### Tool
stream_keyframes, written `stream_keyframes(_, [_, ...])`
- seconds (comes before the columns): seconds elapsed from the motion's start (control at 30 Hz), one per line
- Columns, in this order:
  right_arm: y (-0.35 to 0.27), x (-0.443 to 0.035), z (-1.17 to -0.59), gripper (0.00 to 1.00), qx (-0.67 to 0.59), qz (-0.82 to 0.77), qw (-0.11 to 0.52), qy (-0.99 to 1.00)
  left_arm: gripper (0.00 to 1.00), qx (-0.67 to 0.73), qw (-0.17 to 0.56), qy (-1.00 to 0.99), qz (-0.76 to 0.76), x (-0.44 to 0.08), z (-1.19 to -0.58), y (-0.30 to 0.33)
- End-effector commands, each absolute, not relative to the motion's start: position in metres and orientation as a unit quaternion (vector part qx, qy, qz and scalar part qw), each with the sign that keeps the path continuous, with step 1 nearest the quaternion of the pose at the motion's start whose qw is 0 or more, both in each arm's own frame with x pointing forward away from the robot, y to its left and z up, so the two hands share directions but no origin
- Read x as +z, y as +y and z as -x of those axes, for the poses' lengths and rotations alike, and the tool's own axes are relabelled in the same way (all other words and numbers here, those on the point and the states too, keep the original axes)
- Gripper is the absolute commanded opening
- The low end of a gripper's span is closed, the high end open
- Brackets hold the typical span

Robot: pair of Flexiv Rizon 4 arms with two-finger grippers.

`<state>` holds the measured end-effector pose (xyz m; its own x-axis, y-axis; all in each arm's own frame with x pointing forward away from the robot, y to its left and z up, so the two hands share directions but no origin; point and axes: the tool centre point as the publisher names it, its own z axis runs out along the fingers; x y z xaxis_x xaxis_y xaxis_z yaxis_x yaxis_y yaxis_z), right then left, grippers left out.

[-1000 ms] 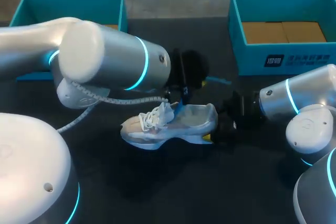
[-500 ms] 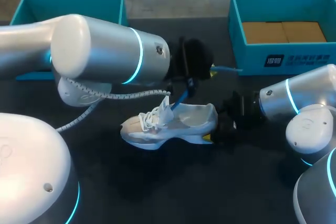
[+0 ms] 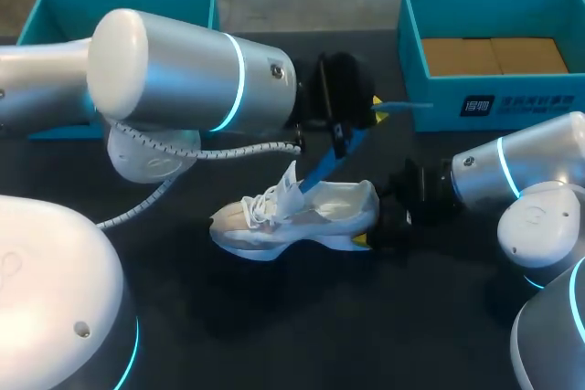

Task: Take the shoe out of the shoebox, open the shoe tongue, remove and reinsert the insole, then place the shoe into the shoebox

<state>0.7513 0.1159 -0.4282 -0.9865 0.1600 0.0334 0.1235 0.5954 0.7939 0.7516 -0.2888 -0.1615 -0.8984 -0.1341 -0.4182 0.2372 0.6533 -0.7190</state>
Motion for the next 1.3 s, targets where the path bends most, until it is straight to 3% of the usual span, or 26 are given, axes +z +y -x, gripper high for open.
stream_keyframes(0.03, [0.119,-0.432,-0.75,0.0,0.441,-0.08,0.021,0.894,0.0,-0.418,0.221,0.881,-0.032,-0.163,-0.753,-0.287])
stream_keyframes(0.7, [0.119,-0.432,-0.75,0.0,0.441,-0.08,0.021,0.894,0.0,-0.41,0.156,0.897,-0.05,-0.135,-0.772,-0.287])
stream_keyframes(1.3, [0.119,-0.432,-0.75,0.0,0.441,-0.08,0.021,0.894,0.0,-0.463,-0.013,0.886,-0.025,-0.095,-0.772,-0.284])
